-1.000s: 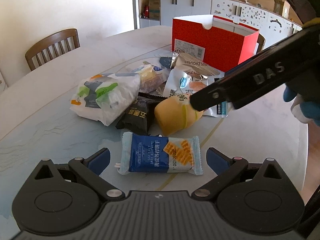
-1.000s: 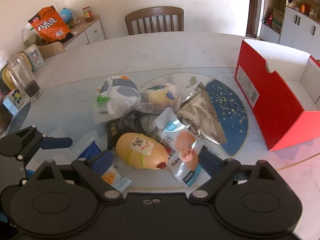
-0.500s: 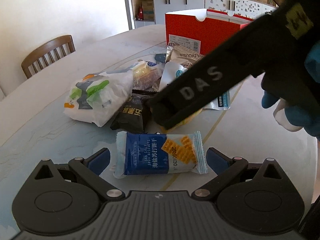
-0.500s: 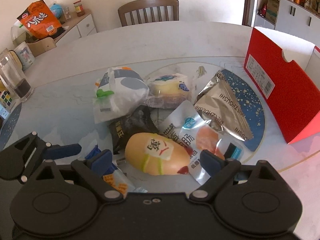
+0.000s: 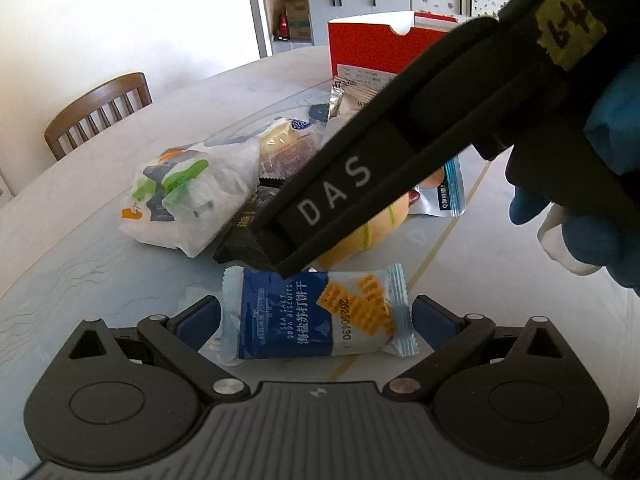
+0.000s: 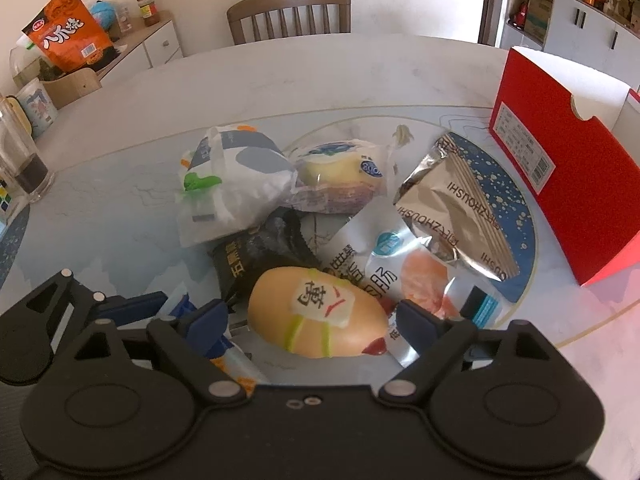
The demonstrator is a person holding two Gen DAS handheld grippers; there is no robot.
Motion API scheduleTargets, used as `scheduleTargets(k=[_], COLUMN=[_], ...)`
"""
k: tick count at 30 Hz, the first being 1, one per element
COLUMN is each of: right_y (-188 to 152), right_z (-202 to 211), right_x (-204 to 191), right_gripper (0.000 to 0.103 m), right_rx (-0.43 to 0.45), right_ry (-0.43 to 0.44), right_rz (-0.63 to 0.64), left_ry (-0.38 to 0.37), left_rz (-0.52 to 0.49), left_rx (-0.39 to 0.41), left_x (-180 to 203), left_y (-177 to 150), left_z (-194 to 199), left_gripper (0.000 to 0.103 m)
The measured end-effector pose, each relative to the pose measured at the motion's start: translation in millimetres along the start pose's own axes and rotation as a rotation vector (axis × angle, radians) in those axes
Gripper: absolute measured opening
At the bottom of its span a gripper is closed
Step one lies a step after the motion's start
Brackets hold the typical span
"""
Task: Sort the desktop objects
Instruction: 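Grasp the blue cracker packet with the left tool while the right tool grasps the yellow bun, then lift and carry the cracker packet and yellow bun with both tools toward the shoebox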
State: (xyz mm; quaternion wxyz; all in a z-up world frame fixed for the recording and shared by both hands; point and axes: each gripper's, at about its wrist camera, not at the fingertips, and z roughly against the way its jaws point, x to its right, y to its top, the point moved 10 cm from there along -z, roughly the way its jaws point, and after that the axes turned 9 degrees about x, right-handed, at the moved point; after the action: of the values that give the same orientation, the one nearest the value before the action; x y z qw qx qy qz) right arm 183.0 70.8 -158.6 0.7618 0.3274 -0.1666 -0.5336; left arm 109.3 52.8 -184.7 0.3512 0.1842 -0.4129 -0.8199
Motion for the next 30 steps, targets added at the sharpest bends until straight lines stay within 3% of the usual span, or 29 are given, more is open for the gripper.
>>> scheduleTargets(k=[7, 9, 14, 17, 30], right_y=[-1.0, -1.3, -1.2, -1.5, 5.4], right_z=[-1.0, -0.6, 1.1, 2.4, 14.5], right_x=[4.3, 4.5, 3.9, 3.2, 0.2], right_gripper=[0.079, 0.078, 0.074, 0.073, 0.070], right_rx=[-0.007, -0.006, -0.004, -0.003, 0.023], right_ry=[-0.022, -0.024, -0.020, -0.019, -0.012], right_rz=[-0.012, -0.012, -0.007, 0.003, 0.025], left_ry=[0.005, -0.005, -0.006, -0.008, -0.009], left_rz=[0.000, 0.007, 0.009, 0.019, 0.043], left_rx=[0.005, 0.000, 0.002, 0.009, 0.019], left_x=[0.0, 0.4, 0.9, 0.6, -2.4], left_y=[1.0, 0.2, 0.9, 4.5, 12.5], left_z=[3.3, 4.2, 7.9, 9.1, 12.2], left_gripper=[0.101, 0.095, 0.090, 0.080, 0.079])
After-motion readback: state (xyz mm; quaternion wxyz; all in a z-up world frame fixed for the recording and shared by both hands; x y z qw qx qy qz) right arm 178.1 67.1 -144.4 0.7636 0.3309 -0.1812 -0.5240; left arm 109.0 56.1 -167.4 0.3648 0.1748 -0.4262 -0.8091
